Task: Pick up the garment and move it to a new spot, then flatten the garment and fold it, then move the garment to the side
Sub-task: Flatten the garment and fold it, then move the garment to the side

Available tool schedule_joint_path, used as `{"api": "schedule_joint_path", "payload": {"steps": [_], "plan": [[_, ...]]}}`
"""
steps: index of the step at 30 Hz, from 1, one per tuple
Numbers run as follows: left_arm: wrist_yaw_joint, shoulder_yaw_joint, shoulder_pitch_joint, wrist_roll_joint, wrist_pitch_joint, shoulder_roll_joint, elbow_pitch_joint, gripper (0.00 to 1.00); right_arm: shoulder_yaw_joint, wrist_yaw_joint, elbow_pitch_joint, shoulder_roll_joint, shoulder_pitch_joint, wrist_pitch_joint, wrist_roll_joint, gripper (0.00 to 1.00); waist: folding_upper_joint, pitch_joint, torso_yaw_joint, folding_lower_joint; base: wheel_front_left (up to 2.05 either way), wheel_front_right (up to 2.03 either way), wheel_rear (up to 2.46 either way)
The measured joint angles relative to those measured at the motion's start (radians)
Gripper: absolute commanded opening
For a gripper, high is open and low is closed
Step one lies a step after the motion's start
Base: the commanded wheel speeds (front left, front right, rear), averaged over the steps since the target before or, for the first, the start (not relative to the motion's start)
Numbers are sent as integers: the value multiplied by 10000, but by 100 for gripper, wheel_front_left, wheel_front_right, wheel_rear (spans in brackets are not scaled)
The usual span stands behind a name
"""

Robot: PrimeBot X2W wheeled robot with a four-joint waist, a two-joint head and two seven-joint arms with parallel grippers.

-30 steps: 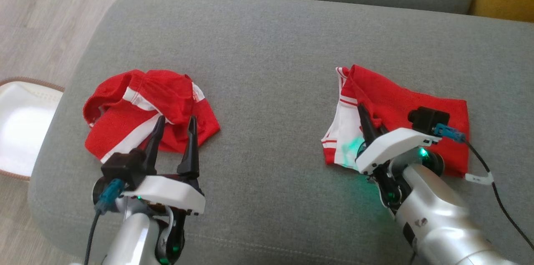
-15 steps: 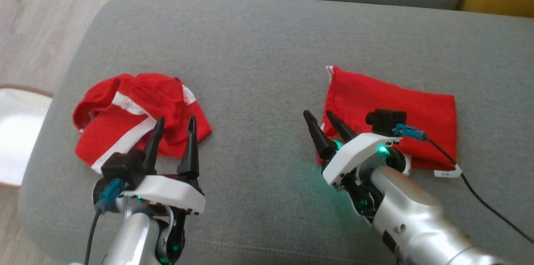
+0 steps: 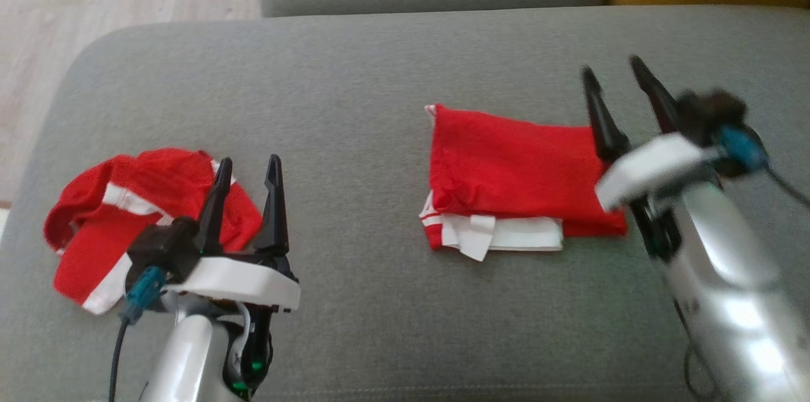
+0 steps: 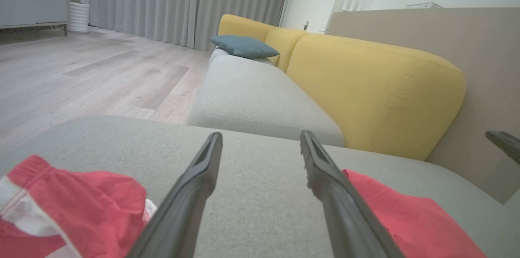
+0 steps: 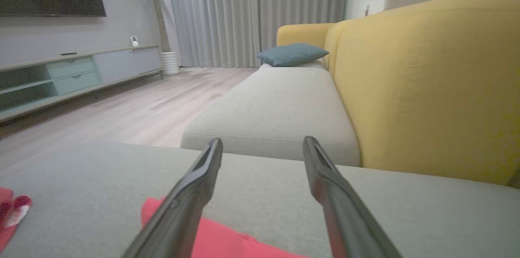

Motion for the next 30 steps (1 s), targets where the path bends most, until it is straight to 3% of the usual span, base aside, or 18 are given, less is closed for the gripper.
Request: {"api": "schedule_joint_path", "payload": {"steps": [6, 11, 17, 30], "plan": [[-2, 0, 23, 0, 0, -2, -349, 100, -1992, 0, -2454, 570, 2789, 2, -2249, 100, 0, -76, -414, 0, 0, 0, 0], [-15, 4, 299, 0, 0, -2, -522, 100, -2880, 0, -3716, 1072, 3878, 0, -2788, 100, 0, -104, -614, 0, 0, 0, 0], [-109, 8, 564, 52, 0, -2, -562, 100, -3221, 0, -4071, 1227, 4649, 2, -2888, 100, 0, -85, -753, 0, 0, 0, 0], [-190, -36, 586, 207, 0, 4, -600, 100, -3298, 0, -4222, 1337, 4647, 4, -2794, 100, 0, 74, -736, 0, 0, 0, 0]]}}
